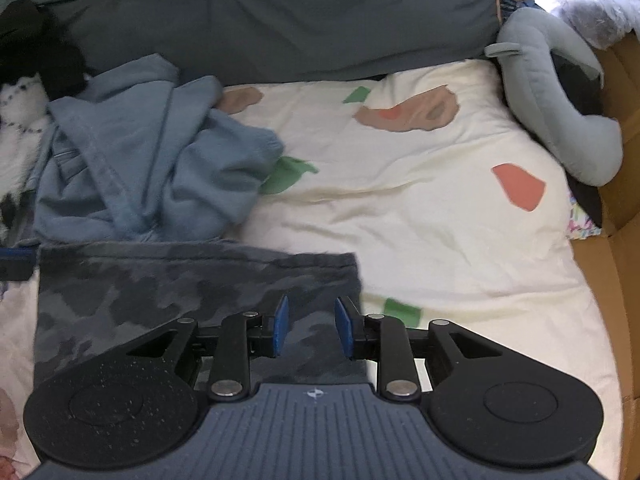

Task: Fold clothes

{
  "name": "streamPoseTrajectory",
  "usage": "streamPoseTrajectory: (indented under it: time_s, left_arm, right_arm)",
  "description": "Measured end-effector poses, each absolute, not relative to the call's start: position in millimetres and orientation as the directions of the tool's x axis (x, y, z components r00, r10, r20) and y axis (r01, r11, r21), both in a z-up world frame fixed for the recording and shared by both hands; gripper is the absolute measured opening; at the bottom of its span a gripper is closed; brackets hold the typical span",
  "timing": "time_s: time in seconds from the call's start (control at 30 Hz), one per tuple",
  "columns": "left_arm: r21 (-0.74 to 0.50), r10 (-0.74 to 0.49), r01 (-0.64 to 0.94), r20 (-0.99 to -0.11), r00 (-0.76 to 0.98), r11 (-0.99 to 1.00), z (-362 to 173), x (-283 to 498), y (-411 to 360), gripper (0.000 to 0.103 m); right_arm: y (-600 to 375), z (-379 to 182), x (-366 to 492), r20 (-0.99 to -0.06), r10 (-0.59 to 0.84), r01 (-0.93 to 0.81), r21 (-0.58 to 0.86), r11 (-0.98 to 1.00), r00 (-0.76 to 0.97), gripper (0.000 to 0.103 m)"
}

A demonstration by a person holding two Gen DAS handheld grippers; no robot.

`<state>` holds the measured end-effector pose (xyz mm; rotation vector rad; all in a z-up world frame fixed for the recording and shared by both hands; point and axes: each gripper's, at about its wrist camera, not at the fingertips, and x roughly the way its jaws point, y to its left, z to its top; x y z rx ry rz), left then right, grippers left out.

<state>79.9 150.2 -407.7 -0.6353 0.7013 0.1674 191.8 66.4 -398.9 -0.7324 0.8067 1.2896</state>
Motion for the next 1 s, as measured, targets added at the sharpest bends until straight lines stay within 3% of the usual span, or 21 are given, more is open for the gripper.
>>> streamPoseTrajectory:
  time_s: [0.2,0.3,0.37,0.4,0.6,0.73,0.83,1.0]
  left_arm:
    - [-0.427,-0.042,-0.352,-0.683,0.729,0.833,-429,97,146,0.028]
    - [-0.402,-0.022,-0.375,-0.706,0.707,0.835,-438,99,157,0.019]
    - [-0.402,-0.026,-0.378,-0.712,0.701,0.834,-443,99,163,0.014]
    - [-0.378,-0.012,-0.379,-0.721,0.693,0.845,-445,100,164,0.003]
    - [-0.225,0.074,-0.359,-0.749,0.658,0.906,-442,105,149,0.003]
    - [-0.256,0.072,-0.381,-0.742,0.666,0.889,-433,102,148,0.007]
    - [-0.267,0.077,-0.388,-0.731,0.678,0.882,-424,100,145,0.017]
    - [-0.315,0.062,-0.394,-0.709,0.702,0.864,-415,100,133,0.022]
  right_arm:
    - [71,-429,164,-0.857,0.514,-0.995,0.027,0.092,0.024,0.033]
    - [76,-450,145,-0.868,0.497,-0.999,0.016,0.048,0.011,0.033]
    - [78,-460,136,-0.867,0.497,-0.999,-0.011,0.033,0.026,0.039]
    - [78,-463,134,-0.866,0.498,-0.999,-0.019,0.029,0.031,0.039]
    - [63,-465,146,-0.866,0.500,-0.999,0.016,0.052,0.012,0.045]
    - [37,-462,152,-0.862,0.504,-0.998,-0.030,0.048,0.050,0.064]
    - [14,-463,161,-0.867,0.495,-0.998,-0.032,0.061,0.059,0.068]
    - [-19,-470,175,-0.876,0.475,-0.994,-0.038,0.103,0.082,0.074]
